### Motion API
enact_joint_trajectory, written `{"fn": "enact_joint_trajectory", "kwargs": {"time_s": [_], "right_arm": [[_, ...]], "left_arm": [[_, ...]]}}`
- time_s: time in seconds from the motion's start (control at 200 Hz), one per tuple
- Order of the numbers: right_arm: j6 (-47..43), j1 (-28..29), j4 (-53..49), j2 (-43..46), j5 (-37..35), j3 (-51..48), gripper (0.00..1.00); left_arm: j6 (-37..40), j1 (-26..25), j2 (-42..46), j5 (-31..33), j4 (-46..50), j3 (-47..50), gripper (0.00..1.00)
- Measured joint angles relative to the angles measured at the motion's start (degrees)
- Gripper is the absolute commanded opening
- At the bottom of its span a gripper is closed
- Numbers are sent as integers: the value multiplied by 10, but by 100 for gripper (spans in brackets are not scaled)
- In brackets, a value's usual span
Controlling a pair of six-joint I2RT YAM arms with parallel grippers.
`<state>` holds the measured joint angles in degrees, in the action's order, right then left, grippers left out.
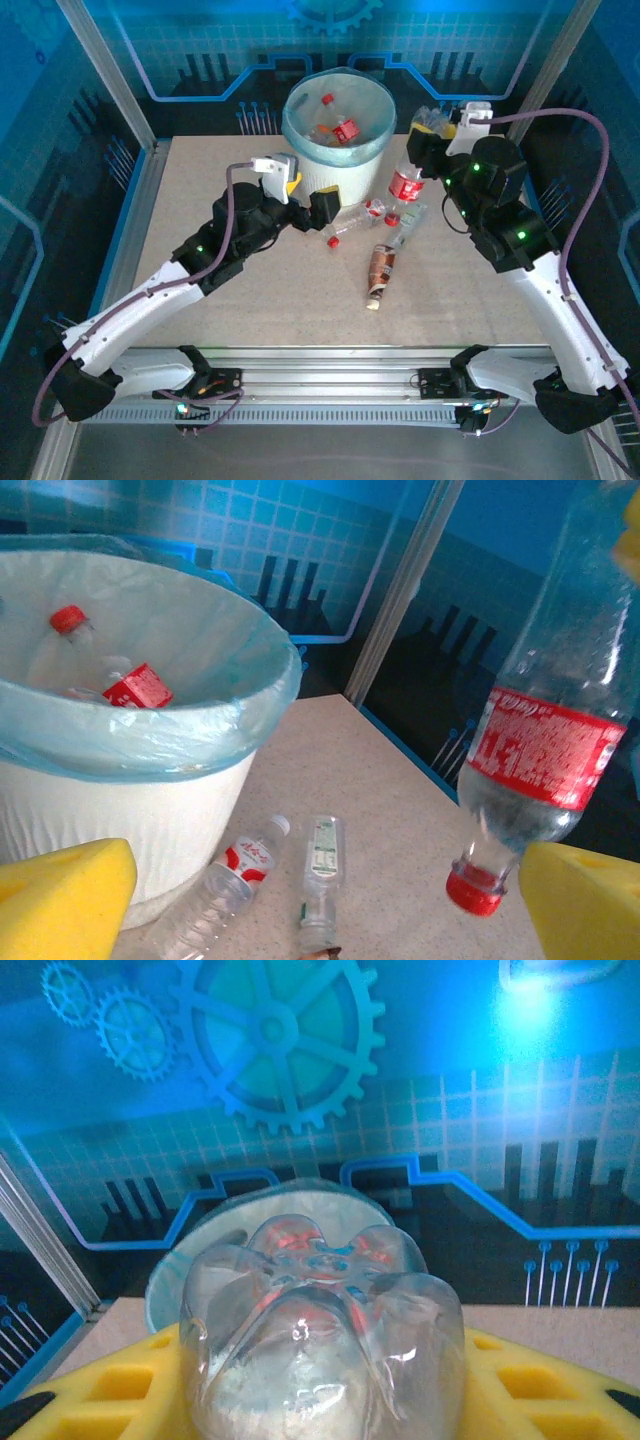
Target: Put the plastic bottles in the bin
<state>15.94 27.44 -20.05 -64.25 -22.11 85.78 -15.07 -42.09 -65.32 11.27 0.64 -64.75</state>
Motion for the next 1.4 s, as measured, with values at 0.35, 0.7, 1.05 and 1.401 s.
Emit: {"fn": "enact_joint_trajectory", "kwargs": {"time_s": [0.35,0.7,1.05,1.401], "right_arm": [[-42,0,92,-101,12,113,39],[-100,2,194,-322,94,271,40],[-179,3,105,-492,197,405,42],[-240,5,49,-520,223,411,47]], "left_arm": [[17,9,2,17,4,-24,99],[21,19,31,46,27,-26,99],[19,23,73,71,40,-14,99],[15,25,73,72,42,-4,99]]}}
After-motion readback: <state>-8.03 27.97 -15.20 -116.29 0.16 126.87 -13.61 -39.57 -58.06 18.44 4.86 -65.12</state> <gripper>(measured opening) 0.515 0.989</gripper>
